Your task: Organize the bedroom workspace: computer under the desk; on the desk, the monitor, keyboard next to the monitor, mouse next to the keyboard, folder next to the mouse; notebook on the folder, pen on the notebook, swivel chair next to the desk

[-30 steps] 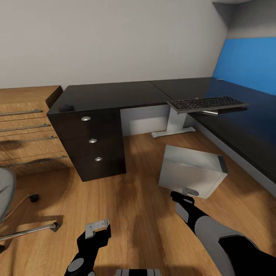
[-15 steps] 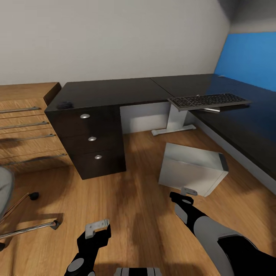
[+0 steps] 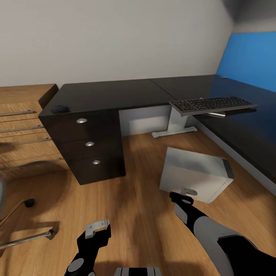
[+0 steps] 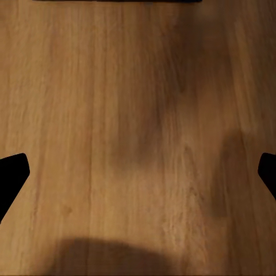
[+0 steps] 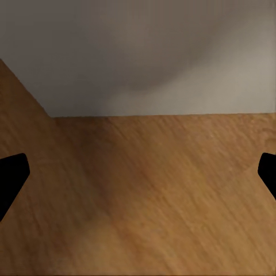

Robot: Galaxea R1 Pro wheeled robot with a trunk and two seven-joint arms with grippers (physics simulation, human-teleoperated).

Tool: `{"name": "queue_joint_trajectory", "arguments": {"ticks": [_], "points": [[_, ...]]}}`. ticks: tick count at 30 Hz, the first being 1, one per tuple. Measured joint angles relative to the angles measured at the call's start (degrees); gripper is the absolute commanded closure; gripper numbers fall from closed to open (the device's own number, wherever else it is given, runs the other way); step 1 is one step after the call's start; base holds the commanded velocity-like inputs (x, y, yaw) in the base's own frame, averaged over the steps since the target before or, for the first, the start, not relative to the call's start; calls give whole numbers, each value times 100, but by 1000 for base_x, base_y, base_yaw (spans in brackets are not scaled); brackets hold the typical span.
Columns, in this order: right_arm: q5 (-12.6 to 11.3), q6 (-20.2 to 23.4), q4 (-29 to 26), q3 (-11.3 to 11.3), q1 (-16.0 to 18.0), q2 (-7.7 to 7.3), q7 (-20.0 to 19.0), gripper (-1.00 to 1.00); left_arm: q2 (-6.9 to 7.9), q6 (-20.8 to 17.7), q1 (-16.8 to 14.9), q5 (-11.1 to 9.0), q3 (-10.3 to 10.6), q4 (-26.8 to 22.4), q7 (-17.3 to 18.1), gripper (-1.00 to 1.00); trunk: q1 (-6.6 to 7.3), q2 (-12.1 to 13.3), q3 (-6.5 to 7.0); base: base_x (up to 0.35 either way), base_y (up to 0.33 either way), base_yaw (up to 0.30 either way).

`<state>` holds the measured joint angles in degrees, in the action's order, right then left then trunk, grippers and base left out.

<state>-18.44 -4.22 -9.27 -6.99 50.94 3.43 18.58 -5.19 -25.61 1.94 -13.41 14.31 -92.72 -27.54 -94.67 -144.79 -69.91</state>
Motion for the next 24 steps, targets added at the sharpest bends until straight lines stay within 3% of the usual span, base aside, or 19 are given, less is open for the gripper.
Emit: {"name": "queue_joint_trajectory", "arguments": {"ticks": [24], "points": [[6, -1, 0, 0, 0, 0, 0, -100, 0, -4, 0, 0, 4, 0, -2, -100, -1, 0, 0, 188, 0, 0]]}}
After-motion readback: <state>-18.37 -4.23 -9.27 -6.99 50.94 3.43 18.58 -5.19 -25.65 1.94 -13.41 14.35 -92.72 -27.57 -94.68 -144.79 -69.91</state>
